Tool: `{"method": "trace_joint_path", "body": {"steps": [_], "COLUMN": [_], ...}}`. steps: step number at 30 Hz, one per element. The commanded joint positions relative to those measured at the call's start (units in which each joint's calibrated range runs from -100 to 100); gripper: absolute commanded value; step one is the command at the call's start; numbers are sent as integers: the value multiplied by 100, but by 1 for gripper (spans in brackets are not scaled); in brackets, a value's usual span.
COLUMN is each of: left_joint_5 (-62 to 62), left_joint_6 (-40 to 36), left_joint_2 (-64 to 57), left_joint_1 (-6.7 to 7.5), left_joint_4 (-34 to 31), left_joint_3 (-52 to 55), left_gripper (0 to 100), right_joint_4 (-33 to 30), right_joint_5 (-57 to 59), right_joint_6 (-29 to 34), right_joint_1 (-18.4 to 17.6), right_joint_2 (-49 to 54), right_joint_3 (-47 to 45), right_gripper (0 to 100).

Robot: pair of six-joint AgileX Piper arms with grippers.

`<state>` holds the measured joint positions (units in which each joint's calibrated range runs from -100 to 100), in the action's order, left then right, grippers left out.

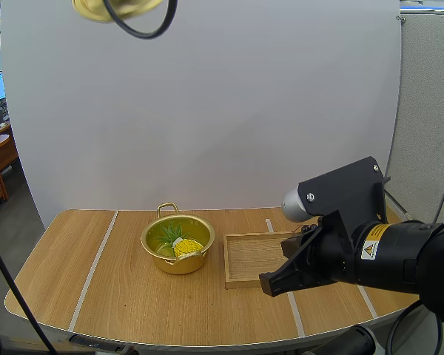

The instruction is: Open the pot, put the pineapple inside, and close it

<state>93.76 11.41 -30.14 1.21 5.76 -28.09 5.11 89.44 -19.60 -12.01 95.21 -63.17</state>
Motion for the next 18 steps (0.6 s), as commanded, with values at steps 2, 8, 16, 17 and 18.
{"method": "trace_joint_path", "body": {"steps": [2, 8, 16, 17, 18], "left_joint_5": [624, 624, 624, 624, 624], "left_joint_6": [-49, 317, 896, 919, 952], "left_joint_2": [221, 321, 347, 347, 347], "left_joint_1": [0, 0, 0, 0, 0], "left_joint_4": [39, 259, 997, 1009, 1009], "left_joint_3": [180, 1023, 2388, 2534, 2687], "left_gripper": [0, 0, 0, 0, 0], "right_joint_4": [-37, -37, -37, -37, -37], "right_joint_5": [-96, -96, -96, -112, -112], "right_joint_6": [-50, -50, -50, -50, -50], "right_joint_1": [19, 19, 19, 19, 19], "right_joint_2": [71, 71, 71, 71, 71], "right_joint_3": [-14, -14, -14, -14, -14], "right_gripper": [0, 0, 0, 0, 0]}}
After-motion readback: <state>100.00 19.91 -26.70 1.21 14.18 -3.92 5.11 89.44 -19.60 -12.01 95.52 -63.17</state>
